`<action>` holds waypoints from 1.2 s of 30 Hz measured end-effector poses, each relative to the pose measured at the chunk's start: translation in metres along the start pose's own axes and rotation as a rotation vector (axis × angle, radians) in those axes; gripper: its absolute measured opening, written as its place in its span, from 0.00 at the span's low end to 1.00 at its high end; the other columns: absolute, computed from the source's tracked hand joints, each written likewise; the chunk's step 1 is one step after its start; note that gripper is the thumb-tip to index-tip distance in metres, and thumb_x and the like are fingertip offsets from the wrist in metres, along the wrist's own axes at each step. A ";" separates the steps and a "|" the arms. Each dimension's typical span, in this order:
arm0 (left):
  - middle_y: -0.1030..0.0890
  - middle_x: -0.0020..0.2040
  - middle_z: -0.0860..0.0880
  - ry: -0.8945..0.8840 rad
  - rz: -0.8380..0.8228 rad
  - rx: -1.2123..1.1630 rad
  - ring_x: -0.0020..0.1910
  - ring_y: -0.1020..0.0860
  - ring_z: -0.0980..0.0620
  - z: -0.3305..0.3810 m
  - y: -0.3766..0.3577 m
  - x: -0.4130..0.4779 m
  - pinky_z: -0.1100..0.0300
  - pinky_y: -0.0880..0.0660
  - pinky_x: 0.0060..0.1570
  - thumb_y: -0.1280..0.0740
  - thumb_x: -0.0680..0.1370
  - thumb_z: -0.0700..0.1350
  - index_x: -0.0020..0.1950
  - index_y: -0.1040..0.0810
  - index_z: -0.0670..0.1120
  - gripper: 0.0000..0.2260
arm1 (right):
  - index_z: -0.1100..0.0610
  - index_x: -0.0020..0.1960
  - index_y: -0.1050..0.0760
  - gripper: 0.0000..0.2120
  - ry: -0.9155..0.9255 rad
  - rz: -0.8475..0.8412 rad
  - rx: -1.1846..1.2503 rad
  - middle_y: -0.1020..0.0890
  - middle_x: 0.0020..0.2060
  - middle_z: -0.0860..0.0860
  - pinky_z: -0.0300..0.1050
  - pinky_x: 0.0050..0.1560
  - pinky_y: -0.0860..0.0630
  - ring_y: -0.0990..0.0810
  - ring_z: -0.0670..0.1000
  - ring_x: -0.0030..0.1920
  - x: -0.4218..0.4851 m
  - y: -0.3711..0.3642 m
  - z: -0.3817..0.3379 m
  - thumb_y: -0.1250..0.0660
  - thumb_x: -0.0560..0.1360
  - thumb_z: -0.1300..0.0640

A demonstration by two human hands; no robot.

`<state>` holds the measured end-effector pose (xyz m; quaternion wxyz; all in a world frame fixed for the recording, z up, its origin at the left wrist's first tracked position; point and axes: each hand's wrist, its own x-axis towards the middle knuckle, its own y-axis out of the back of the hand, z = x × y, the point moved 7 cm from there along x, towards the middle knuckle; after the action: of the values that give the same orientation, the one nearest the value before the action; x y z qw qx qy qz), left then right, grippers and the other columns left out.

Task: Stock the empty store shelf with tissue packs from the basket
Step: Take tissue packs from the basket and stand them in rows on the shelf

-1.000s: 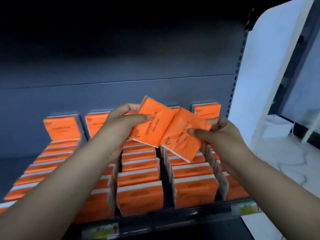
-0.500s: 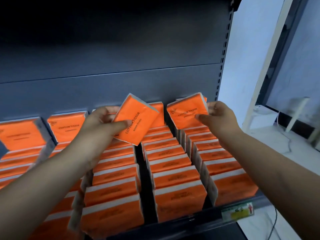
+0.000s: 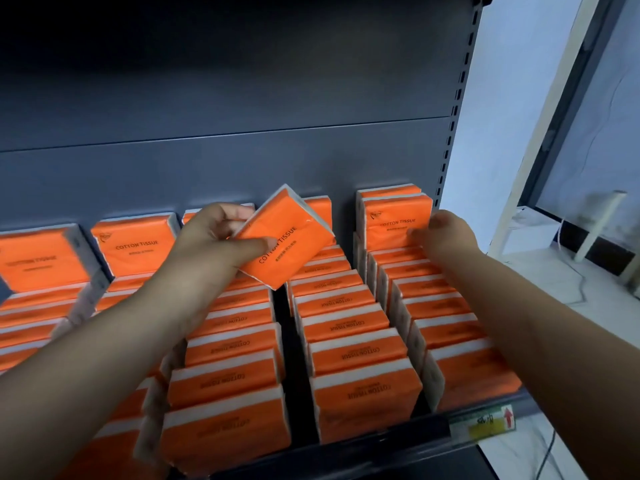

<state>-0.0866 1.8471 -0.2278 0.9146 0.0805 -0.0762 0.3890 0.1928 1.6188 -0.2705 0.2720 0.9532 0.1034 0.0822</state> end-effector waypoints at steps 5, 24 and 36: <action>0.13 0.51 0.46 -0.027 -0.017 0.013 0.45 0.14 0.50 -0.002 -0.002 -0.003 0.62 0.19 0.39 0.24 0.74 0.33 0.58 0.18 0.46 0.16 | 0.54 0.62 0.24 0.13 -0.026 -0.003 -0.050 0.19 0.53 0.52 0.55 0.56 0.21 0.20 0.58 0.52 0.000 0.001 -0.001 0.30 0.78 0.55; 0.20 0.60 0.50 -0.191 0.055 0.314 0.57 0.18 0.51 -0.007 -0.023 0.004 0.53 0.20 0.59 0.20 0.72 0.42 0.59 0.20 0.54 0.19 | 0.50 0.58 0.17 0.11 0.547 -0.103 -0.011 0.15 0.48 0.43 0.40 0.48 0.23 0.19 0.44 0.48 -0.117 -0.053 -0.075 0.36 0.80 0.58; 0.18 0.54 0.51 -0.005 0.144 0.114 0.55 0.18 0.53 -0.033 -0.036 0.016 0.61 0.22 0.54 0.25 0.78 0.39 0.60 0.21 0.45 0.13 | 0.55 0.52 0.25 0.04 0.256 -0.192 0.043 0.18 0.42 0.50 0.45 0.38 0.26 0.20 0.51 0.43 -0.097 -0.069 -0.065 0.35 0.78 0.57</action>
<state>-0.0470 1.8404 -0.2596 0.8780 0.1279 -0.0618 0.4570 0.0749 1.6856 -0.2625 0.2426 0.9264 0.2293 0.1742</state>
